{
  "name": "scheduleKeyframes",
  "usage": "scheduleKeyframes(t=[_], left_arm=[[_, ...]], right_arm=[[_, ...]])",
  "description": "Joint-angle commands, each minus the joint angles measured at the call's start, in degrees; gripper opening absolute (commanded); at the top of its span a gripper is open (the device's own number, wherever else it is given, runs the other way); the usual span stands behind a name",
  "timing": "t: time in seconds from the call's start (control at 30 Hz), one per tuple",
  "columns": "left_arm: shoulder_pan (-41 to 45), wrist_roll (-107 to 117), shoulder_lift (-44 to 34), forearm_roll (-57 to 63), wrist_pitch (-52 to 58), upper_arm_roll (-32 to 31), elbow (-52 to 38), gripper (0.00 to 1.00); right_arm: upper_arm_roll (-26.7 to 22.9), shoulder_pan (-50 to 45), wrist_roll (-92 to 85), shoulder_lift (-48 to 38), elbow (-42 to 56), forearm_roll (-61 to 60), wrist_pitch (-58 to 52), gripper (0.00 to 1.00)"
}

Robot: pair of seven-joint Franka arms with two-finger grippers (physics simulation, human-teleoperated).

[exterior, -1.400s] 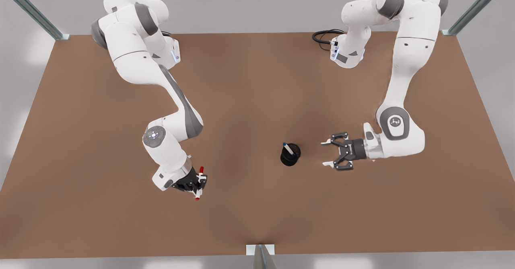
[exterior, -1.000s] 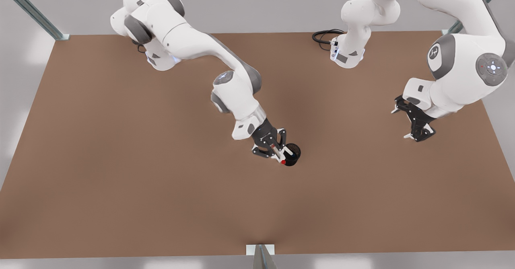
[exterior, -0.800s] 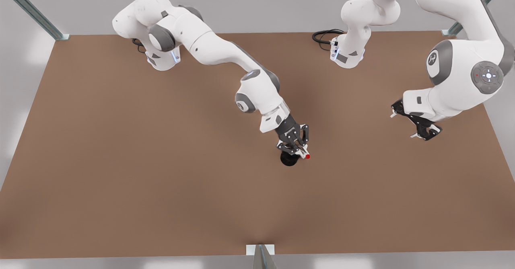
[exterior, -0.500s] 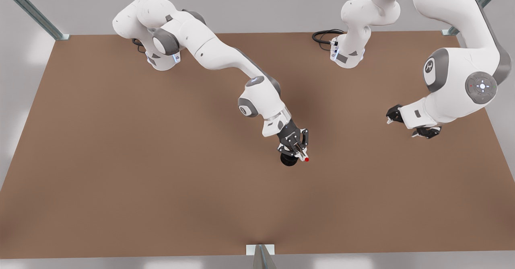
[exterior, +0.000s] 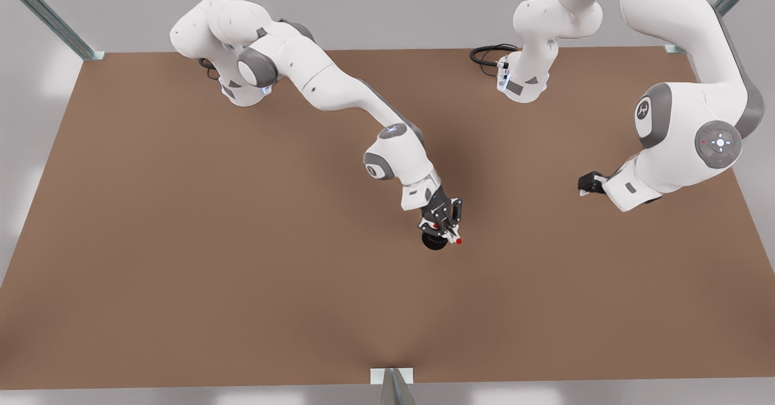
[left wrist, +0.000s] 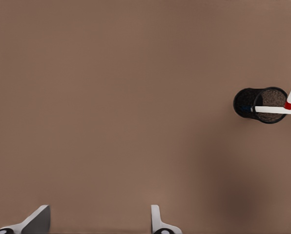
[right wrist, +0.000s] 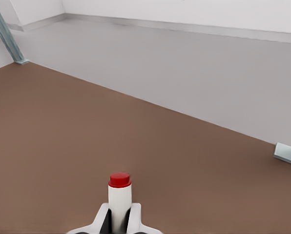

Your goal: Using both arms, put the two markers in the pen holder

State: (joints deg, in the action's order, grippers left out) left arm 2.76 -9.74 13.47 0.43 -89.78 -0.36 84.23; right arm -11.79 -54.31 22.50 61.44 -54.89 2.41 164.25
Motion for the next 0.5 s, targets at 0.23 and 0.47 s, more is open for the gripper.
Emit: scheduleKeyframes(t=[0.23,0.47], left_arm=[[0.1,13.3,0.4,0.0,0.0,-0.1,0.0,1.00],[0.1,13.3,0.4,0.0,0.0,0.0,0.0,1.00]], right_arm=[[-1.3,-0.4,-0.3,3.3,0.0,0.2,4.6,0.21],[-2.4,-1.2,-0.8,3.9,0.8,0.1,5.7,1.00]])
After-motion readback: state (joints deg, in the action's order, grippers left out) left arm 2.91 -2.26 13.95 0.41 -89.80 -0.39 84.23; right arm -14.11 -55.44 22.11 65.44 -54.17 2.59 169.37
